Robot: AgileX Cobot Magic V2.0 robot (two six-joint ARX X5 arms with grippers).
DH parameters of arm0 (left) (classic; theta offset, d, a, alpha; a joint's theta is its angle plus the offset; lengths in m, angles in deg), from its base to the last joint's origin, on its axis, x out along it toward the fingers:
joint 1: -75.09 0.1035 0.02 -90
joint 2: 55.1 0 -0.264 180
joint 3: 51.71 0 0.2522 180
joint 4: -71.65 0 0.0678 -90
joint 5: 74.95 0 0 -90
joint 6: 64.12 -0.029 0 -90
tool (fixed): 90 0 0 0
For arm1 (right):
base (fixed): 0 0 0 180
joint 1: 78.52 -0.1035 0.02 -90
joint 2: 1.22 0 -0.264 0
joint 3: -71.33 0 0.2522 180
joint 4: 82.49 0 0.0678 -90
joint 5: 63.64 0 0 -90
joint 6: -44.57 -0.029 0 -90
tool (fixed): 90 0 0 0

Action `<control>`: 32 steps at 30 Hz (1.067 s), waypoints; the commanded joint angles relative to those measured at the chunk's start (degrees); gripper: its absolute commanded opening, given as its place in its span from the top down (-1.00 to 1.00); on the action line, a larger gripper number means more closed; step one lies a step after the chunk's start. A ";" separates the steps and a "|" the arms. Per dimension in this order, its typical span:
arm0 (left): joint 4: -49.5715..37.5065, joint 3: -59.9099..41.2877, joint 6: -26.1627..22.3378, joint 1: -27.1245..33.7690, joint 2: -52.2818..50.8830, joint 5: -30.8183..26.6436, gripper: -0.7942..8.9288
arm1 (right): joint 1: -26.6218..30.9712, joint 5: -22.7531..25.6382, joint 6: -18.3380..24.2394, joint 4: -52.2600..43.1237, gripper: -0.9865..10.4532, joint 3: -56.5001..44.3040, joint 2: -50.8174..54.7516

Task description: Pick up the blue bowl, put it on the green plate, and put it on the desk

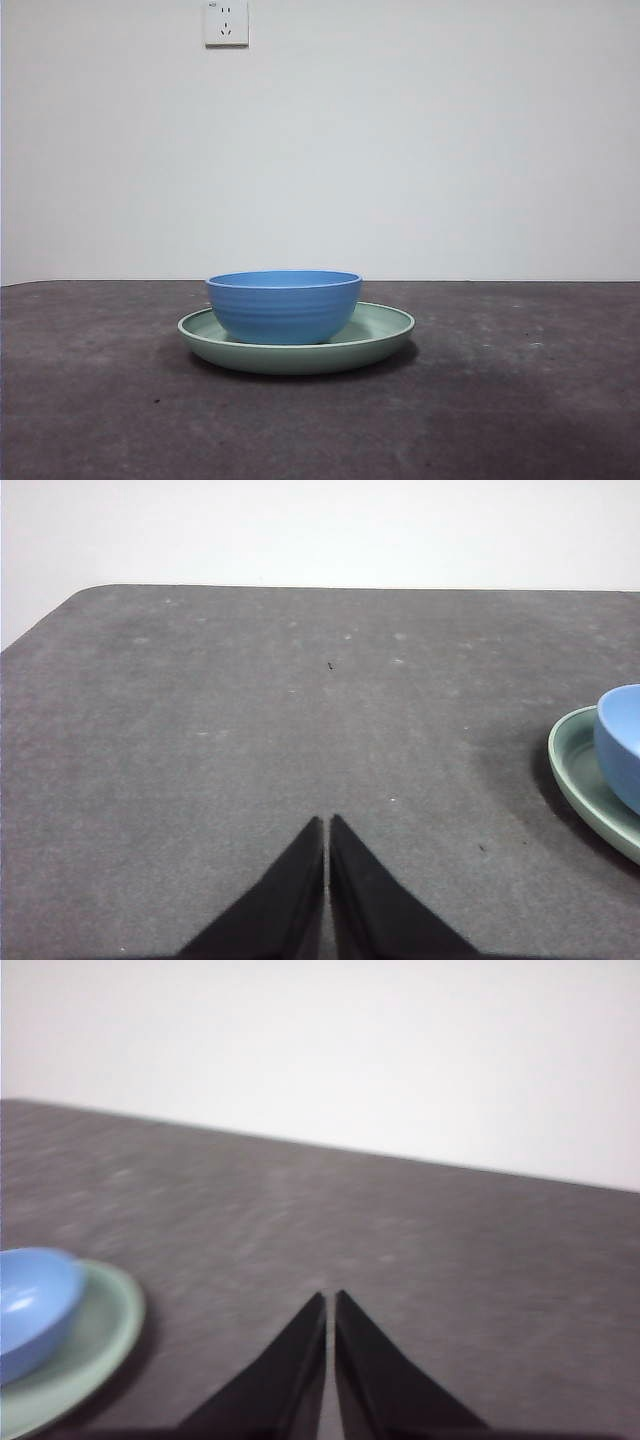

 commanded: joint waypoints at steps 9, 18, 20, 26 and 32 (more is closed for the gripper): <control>0.44 -1.16 -0.70 0.09 -0.13 -0.09 0.82 | 0.26 4.76 -0.63 -5.84 0.81 -13.31 10.16; 0.44 -1.16 -0.70 0.09 -0.13 -0.07 0.82 | 0.24 4.79 -4.35 -8.55 0.81 -21.35 14.12; 0.44 -1.16 -0.70 0.09 -0.11 -0.07 0.82 | 0.24 4.79 -5.22 -8.55 0.81 -22.80 14.88; 0.46 -1.16 -0.70 0.09 -0.13 -0.09 0.82 | -0.28 5.86 -5.84 -6.73 0.81 -23.37 14.99; 0.46 -1.16 -0.68 0.09 -0.11 -0.07 0.82 | -0.55 5.81 -6.49 -4.44 0.81 -23.37 14.99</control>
